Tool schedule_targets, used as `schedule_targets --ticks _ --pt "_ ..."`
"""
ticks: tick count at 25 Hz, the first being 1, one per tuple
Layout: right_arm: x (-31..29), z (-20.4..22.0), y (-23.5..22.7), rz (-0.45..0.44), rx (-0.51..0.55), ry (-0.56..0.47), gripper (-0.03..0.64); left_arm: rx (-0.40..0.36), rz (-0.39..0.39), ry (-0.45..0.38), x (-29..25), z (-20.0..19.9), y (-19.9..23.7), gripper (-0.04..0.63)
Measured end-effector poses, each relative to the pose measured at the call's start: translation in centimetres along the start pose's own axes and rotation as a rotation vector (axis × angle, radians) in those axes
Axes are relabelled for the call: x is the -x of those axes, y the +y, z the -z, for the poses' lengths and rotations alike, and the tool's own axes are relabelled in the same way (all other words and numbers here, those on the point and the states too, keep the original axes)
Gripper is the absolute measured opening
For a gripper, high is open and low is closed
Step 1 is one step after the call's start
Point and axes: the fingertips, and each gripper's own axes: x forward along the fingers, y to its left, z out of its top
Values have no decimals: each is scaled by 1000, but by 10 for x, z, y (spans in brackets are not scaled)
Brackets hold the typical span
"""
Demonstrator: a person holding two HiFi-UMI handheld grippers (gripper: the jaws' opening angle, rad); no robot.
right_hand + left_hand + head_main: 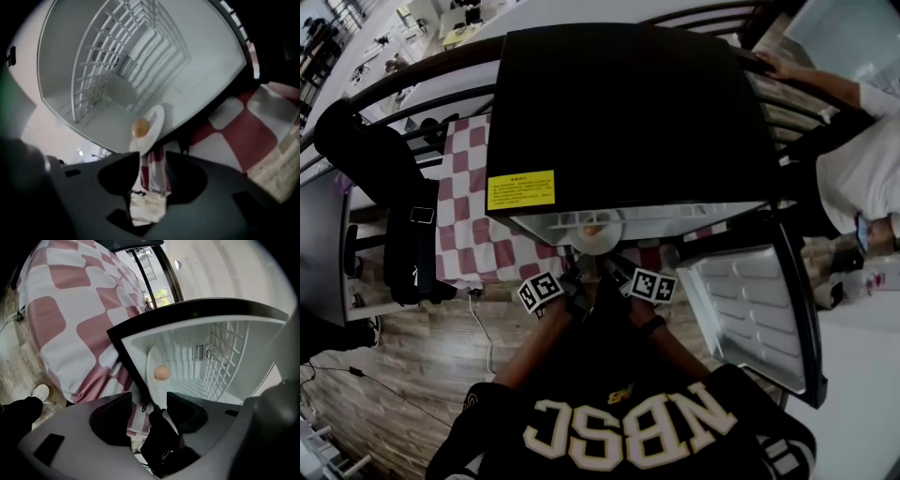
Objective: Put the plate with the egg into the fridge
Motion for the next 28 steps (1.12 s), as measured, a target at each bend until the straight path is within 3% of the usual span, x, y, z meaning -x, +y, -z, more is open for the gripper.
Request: schedule_targets --ticks 5,8,17,28 --pt "-11 -2 10 -25 9 3 133 -17 -26 4 -3 3 0 112" --pt "-17 -5 11 -23 16 15 109 -24 -39 0 -6 1 0 74" --pt "-20 -13 6 -25 -16 32 78 -27 -36 -7 -25 -3 -6 51" --pt "-32 -39 3 -17 -7 13 77 21 -17 -73 -44 -18 -15 46"
